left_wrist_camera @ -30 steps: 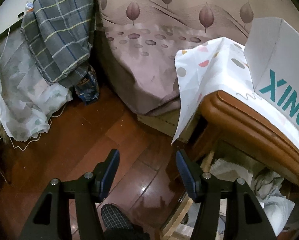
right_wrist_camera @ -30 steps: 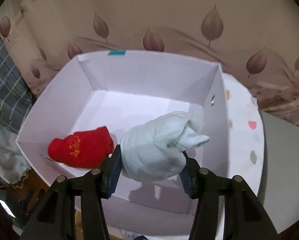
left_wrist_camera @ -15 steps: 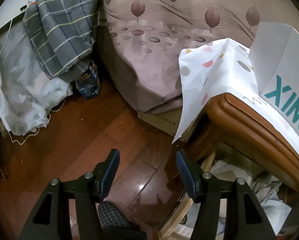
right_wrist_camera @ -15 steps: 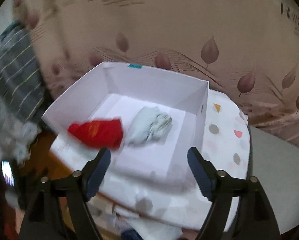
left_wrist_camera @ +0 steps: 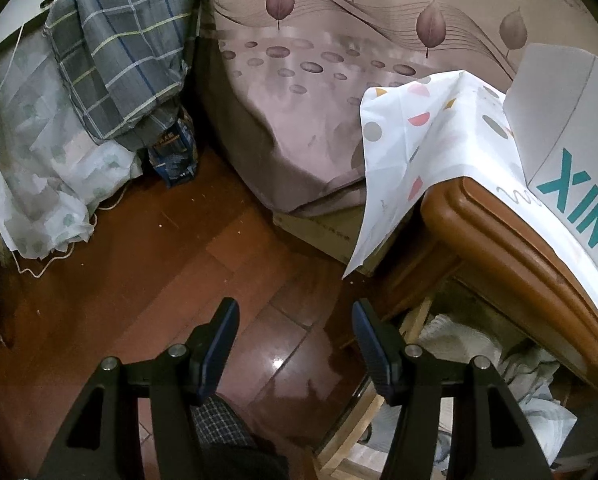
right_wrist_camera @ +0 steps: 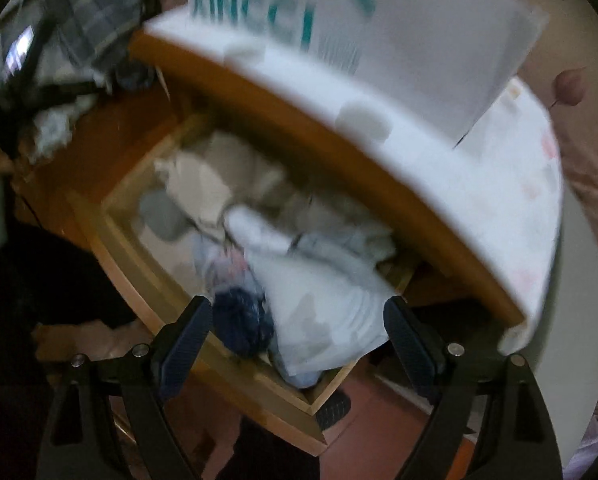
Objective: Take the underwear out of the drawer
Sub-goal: 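Open the right tool and withdraw it from the white box, then reach the right tool into the drawer and grasp a white fabric piece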
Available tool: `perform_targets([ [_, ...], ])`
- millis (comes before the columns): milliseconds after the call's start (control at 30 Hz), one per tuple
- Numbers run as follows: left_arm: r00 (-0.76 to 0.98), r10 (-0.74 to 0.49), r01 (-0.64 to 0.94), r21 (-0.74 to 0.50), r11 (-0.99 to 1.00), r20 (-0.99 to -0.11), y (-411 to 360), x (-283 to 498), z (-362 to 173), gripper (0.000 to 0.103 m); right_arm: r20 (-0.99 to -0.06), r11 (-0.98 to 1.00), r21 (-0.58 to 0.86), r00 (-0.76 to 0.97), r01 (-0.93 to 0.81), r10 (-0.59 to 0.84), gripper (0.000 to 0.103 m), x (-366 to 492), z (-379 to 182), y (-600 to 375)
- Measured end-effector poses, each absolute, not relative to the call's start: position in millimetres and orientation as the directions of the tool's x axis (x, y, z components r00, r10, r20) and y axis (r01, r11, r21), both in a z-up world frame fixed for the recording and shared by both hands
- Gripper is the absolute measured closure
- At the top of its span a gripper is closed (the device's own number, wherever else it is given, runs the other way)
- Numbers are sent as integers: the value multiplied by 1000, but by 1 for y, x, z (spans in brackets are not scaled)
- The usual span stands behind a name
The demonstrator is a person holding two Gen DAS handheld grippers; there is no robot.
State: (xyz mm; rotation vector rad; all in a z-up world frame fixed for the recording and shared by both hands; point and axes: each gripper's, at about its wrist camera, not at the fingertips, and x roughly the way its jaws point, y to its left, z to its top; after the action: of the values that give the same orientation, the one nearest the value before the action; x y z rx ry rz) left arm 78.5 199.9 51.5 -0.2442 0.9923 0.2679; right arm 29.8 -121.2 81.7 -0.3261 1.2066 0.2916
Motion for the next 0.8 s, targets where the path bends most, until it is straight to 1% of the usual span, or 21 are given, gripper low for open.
perform_targets([
  [133, 517, 99, -334, -93, 938, -850, 201, 80, 50, 43, -964, 915, -87, 266, -394, 23, 18, 40, 39, -119],
  [267, 513, 88, -325, -99, 941, -854, 200, 80, 50, 43, -969, 892, -145, 245, -427, -40, 18, 47, 7, -114],
  [400, 507, 73, -295, -94, 951, -859, 192, 81, 48, 43, -968, 870, -186, 235, -457, -84, 18, 54, -13, -110],
  [500, 504, 55, -246, -82, 966, -862, 182, 82, 46, 43, -962, 844, -235, 237, -482, -132, 18, 57, -29, -106],
  [700, 487, 19, -140, -56, 989, -873, 157, 85, 38, 43, -960, 815, -270, 211, -512, -186, 18, 64, -61, -108],
  [800, 478, 0, -90, -49, 995, -878, 145, 86, 34, 43, -961, 817, -267, 200, -511, -189, 23, 67, -72, -112],
])
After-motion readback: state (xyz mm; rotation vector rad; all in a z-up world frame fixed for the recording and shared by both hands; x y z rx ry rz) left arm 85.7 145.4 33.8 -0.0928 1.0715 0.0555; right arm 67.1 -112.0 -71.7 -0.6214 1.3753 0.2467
